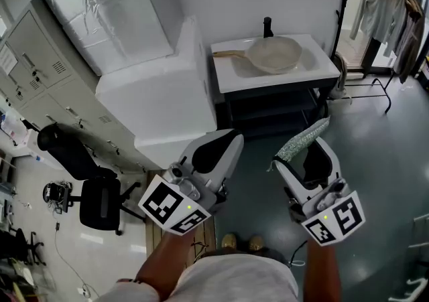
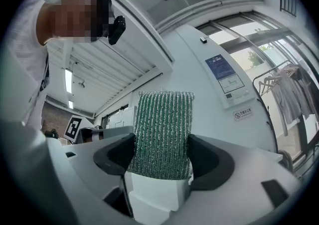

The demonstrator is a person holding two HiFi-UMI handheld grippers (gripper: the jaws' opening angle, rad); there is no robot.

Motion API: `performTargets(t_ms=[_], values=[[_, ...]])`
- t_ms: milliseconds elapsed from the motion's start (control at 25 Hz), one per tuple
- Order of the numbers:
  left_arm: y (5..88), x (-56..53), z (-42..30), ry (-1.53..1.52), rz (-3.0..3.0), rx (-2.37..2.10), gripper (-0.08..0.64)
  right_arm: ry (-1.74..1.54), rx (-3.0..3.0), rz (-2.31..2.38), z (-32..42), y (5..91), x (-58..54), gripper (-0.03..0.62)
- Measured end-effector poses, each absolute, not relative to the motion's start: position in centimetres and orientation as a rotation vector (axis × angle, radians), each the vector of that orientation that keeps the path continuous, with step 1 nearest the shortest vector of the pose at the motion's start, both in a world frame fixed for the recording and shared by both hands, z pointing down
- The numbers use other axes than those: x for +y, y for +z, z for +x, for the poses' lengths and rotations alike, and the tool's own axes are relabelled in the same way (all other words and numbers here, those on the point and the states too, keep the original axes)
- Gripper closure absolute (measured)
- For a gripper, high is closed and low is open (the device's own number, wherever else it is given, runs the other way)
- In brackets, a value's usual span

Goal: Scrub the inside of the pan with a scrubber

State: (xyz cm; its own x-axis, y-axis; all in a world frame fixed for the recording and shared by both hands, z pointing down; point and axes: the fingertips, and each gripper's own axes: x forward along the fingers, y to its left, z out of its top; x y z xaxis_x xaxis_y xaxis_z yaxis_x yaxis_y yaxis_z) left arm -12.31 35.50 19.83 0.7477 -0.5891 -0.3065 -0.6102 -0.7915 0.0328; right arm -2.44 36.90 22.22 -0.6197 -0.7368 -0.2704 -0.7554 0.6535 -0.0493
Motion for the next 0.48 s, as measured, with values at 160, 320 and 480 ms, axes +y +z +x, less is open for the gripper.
performTargets(t_ms=[160,320,480], values=[[19.8,35.2,-11.6,0.468,-2.864,1.002,0.543,0.098,2.610,-1.205,-1.3,22.3,36.6,0.253],[19.8,34.8,-10.3,0.459,-2.855,1.010,0.543,0.095,2.615,-1.197,0.2,22.4,36.2,0.253],[19.6,34.5,-8.7,0.438,-2.837,1.021,0.543,0.095,2.620,-1.179,1.8,22.3,35.7,0.253]])
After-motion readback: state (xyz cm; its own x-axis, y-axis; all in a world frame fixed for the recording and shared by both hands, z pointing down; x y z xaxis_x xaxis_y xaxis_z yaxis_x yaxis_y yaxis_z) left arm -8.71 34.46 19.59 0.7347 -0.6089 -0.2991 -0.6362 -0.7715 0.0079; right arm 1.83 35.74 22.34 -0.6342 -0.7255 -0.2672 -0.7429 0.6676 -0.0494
